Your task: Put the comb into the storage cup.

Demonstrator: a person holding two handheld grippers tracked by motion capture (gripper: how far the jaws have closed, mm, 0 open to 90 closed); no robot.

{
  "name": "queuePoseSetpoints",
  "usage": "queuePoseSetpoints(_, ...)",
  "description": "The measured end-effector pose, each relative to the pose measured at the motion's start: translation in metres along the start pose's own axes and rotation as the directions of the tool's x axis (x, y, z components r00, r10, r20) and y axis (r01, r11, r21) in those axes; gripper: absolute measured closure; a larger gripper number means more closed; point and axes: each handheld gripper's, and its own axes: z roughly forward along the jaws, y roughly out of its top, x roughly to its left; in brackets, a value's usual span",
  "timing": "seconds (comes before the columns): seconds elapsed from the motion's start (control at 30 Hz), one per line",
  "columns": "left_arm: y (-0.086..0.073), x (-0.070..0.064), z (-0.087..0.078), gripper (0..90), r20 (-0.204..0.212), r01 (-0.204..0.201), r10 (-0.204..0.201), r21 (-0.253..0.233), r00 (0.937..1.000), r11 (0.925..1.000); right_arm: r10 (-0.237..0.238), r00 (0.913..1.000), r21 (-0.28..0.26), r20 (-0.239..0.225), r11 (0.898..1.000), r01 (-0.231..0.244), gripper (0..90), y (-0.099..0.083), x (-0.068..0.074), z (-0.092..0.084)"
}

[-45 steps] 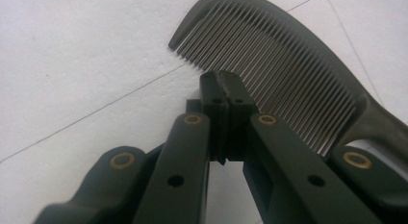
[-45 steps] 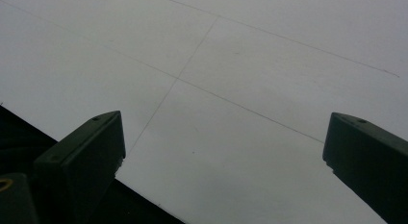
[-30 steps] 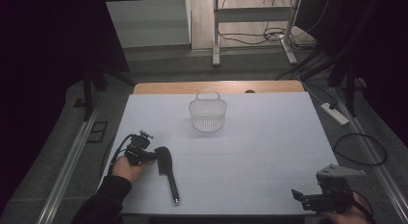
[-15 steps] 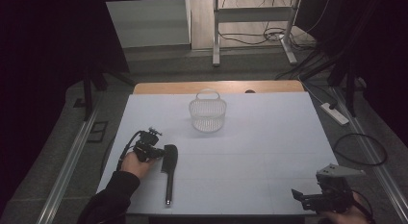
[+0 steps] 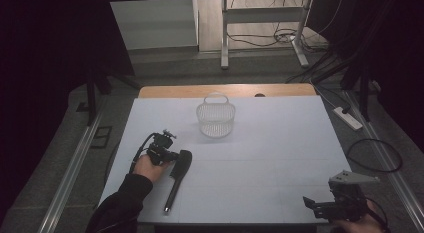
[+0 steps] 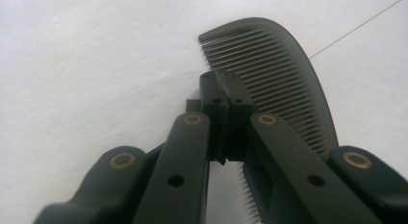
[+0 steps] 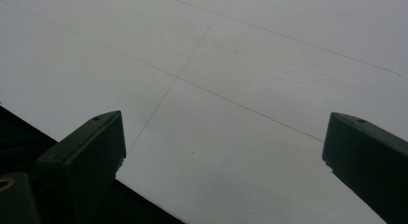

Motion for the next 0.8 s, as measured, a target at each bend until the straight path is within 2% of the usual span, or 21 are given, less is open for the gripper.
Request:
queuePoseSetpoints(0.43,0.012,-0.017,0.007,88.9,0.025,-0.054,0.054,0.005,0.9982,0.9985,0.000,1.0000,0.000,-0.002,1.000,0.000,1.7,0.000,0.000,0.000)
queuePoseSetpoints(0.73,0.012,-0.016,0.004,88.6,0.041,-0.063,0.063,-0.014,0.9972,0.9979,0.002,1.0000,-0.011,-0.007,1.000,-0.002,1.7,0.000,-0.001,-0.001)
queuePoseSetpoints(0.8,0.011,-0.017,0.000,84.1,0.053,-0.063,0.064,-0.030,0.9965,0.9976,0.004,1.0000,-0.012,-0.009,1.000,-0.004,1.6,-0.001,-0.001,-0.001)
